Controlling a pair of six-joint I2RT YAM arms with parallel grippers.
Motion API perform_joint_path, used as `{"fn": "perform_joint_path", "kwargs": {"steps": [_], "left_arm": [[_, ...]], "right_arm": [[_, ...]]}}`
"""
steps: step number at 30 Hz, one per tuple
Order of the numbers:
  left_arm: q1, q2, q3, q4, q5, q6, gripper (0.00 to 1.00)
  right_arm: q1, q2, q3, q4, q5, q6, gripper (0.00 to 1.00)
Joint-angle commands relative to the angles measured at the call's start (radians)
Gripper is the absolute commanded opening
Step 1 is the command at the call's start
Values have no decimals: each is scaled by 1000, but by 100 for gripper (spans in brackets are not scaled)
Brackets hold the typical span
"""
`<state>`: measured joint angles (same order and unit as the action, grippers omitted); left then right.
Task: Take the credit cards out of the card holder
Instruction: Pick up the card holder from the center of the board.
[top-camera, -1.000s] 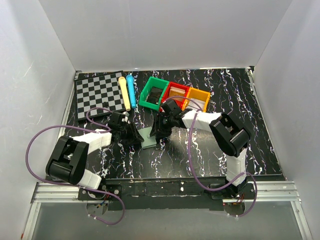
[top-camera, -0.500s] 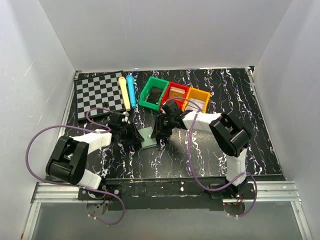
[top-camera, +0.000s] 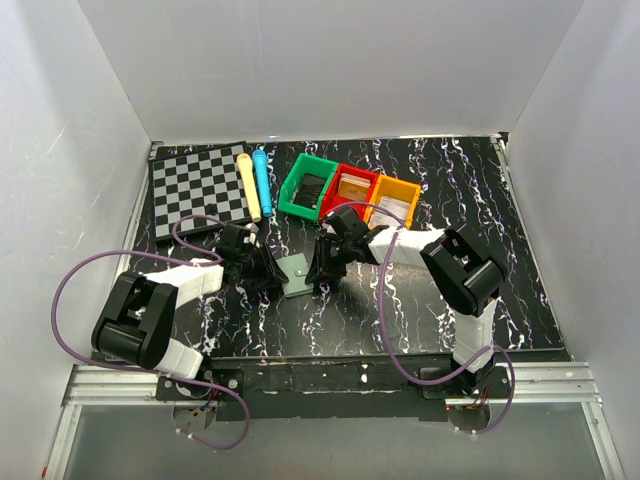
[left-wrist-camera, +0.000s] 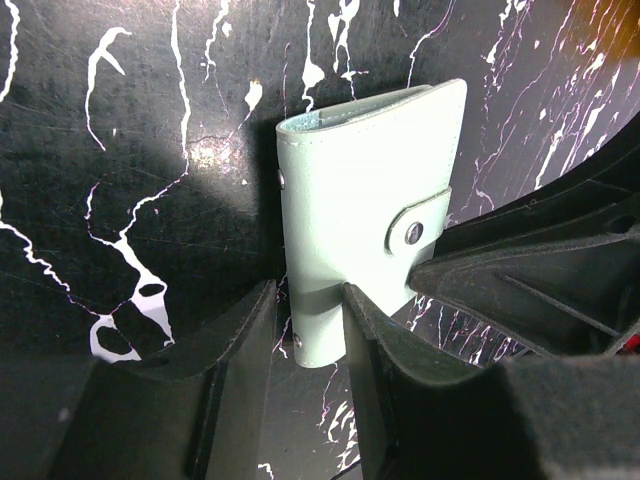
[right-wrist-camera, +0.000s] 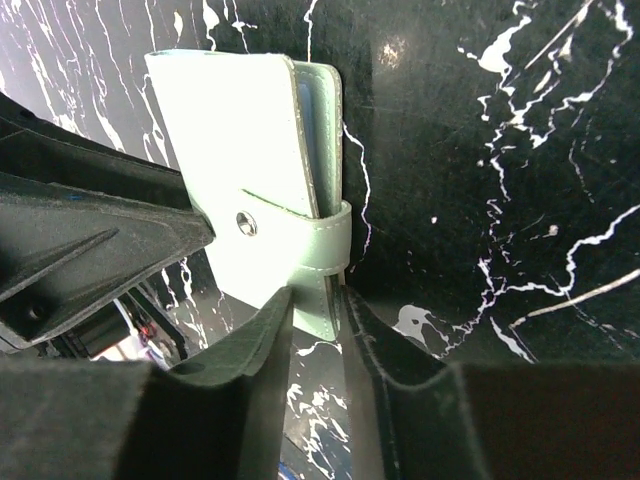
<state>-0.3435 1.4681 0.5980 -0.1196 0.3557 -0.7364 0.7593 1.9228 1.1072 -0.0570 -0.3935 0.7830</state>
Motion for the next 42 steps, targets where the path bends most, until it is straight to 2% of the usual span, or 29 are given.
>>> {"fn": "perform_joint_path", "kwargs": {"steps": [1, 3, 6, 12, 23, 32, 42], "left_arm": [[-2, -3, 3, 6, 0, 8, 33], [-3, -12, 2, 14, 12, 14, 34], [-3, -22, -3, 20, 22, 15, 35], [-3, -48, -18, 34, 42, 8, 36], [-2, -221, -119, 113, 55, -44, 42], [-2, -272, -303, 477, 150, -188, 48], [-2, -282, -372, 702, 222, -251, 54]], "right_arm": [[0, -10, -4, -6, -8, -5, 29], [0, -10, -6, -4, -8, -8, 23], [0, -13, -10, -3, -11, -8, 1], [0, -60, -39, -6, -11, -16, 1], [0, -208, -112, -32, -31, -54, 1], [-6, -314, -165, -61, -31, -74, 1], [-17, -430, -165, -156, -27, -108, 1]]}}
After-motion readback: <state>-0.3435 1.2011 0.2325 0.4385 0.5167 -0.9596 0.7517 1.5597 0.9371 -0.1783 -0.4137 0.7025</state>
